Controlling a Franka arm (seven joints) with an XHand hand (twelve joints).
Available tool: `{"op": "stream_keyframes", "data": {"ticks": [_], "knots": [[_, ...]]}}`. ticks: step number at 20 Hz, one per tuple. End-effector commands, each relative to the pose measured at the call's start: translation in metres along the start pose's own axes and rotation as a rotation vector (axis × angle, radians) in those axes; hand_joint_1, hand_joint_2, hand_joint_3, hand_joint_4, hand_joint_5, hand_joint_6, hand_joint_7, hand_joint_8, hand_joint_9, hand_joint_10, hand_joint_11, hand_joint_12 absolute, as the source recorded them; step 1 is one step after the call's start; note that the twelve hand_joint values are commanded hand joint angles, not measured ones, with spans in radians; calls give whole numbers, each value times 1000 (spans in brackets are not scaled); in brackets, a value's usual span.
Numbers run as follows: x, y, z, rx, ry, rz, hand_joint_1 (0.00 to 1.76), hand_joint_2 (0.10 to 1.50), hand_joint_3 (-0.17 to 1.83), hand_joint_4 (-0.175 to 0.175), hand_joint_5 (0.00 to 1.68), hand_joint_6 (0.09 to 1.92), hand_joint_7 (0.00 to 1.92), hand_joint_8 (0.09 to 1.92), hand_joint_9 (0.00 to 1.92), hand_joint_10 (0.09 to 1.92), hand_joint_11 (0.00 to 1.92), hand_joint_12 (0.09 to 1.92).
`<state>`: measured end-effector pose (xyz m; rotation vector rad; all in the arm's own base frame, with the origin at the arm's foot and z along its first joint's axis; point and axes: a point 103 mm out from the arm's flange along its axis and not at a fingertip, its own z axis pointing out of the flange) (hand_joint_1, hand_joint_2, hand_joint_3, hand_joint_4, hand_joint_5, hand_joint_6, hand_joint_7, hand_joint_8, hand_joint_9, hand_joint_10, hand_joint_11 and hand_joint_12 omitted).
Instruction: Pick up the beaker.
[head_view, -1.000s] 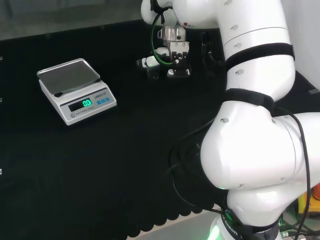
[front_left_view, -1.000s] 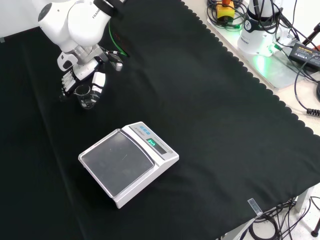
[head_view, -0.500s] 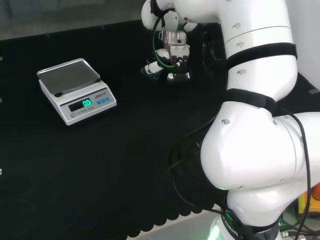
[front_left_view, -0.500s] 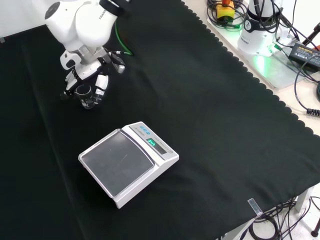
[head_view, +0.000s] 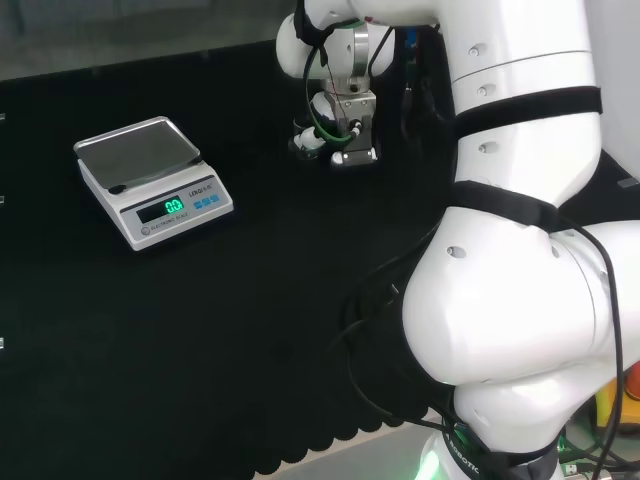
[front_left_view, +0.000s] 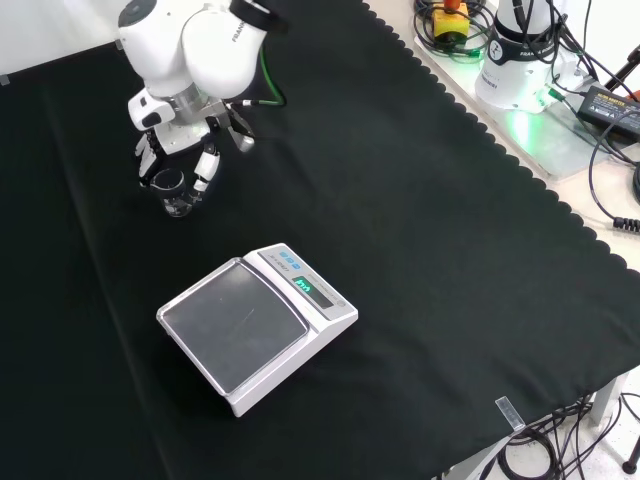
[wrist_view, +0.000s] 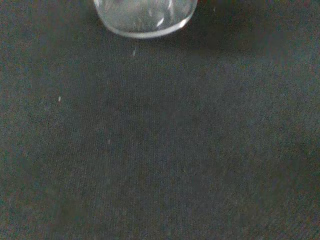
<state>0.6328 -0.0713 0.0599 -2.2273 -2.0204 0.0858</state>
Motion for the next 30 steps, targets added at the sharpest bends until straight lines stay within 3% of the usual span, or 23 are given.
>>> {"op": "stream_keyframes", "data": {"ticks": [1,5,7,8,10,13,16,21,26,30], "knots": [[1,-13,-49,-176,-94,4,722,918,299,-17,904,648,956,693,1048,537,703,1273],[-2,-28,-82,-231,-88,-1,778,876,365,18,1085,603,1159,609,1208,446,763,1249],[-5,-36,-96,-252,-70,-3,948,921,288,122,1086,778,1241,577,1262,419,785,1242],[-6,-41,-104,-259,-70,-5,995,936,256,149,1088,816,1277,564,1280,409,792,1240],[-8,-50,-119,-260,-76,-16,1044,923,252,170,1125,796,1358,532,1325,399,808,1231],[-7,-64,-146,-218,-95,-55,1078,811,430,175,1186,748,1487,426,1406,366,837,1213],[-4,-83,-181,-125,-126,-108,1097,709,603,175,1221,746,1575,350,1470,346,852,1208],[4,-130,-245,-20,-108,-160,1116,623,743,175,1257,744,1672,267,1565,315,869,1201],[27,-186,-286,-54,-106,-161,1126,584,805,175,1275,744,1719,233,1609,293,904,1174],[49,-217,-293,-88,-73,-164,1128,577,815,175,1278,744,1729,227,1620,290,916,1167]]}}
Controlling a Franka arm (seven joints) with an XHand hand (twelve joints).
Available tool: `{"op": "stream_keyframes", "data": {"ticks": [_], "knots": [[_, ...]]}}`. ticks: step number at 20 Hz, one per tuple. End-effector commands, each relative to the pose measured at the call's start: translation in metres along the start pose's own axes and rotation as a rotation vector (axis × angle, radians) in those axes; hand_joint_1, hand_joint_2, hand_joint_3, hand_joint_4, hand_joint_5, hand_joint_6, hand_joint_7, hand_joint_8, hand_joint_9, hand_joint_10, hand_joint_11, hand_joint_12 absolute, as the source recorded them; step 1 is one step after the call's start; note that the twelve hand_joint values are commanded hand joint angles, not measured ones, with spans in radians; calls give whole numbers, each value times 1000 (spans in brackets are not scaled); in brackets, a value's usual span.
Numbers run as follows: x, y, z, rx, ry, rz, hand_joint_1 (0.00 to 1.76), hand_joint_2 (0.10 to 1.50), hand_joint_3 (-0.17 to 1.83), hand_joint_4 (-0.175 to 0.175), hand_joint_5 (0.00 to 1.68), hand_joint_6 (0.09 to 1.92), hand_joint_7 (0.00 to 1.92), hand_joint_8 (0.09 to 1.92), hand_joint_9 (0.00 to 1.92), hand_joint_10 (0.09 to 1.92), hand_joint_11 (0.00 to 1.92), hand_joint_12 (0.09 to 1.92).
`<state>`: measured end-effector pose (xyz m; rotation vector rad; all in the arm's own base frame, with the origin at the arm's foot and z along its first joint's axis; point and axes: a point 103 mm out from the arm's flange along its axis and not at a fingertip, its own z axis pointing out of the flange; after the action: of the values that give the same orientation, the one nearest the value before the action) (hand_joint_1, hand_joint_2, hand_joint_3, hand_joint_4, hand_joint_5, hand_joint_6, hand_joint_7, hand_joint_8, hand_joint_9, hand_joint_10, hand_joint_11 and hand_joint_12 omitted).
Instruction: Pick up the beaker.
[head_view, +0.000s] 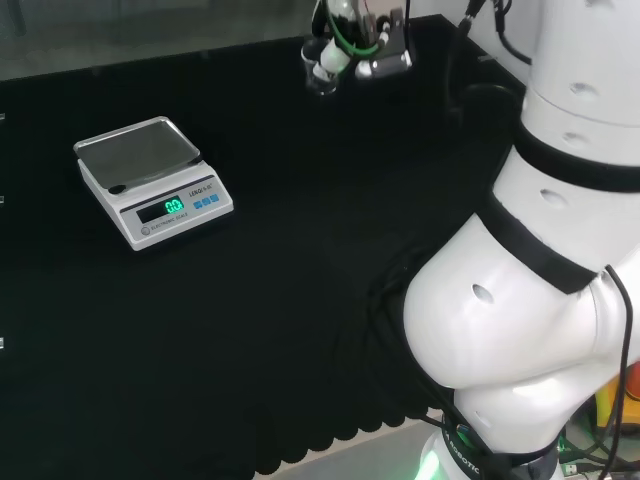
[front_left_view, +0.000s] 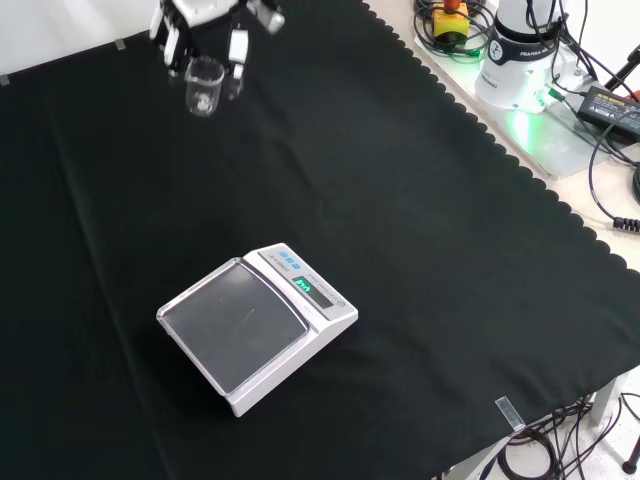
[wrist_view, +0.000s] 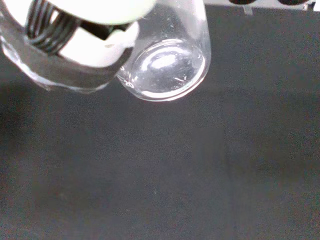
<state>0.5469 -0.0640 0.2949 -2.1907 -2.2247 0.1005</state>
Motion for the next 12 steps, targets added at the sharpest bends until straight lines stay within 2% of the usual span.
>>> {"op": "stream_keyframes", "data": {"ticks": [1,4,6,12], "knots": [[48,-96,-82,-25,33,-55,1128,577,815,175,1278,744,1730,227,1621,289,918,1167],[64,-114,-77,-50,64,-46,1129,575,818,175,1279,744,1733,226,1623,289,922,1165],[70,-121,-70,-40,71,-23,1130,574,819,175,1280,744,1734,226,1625,288,923,1164],[71,-131,-57,11,101,85,1131,570,826,175,1282,743,1737,223,1628,285,927,1160]]}}
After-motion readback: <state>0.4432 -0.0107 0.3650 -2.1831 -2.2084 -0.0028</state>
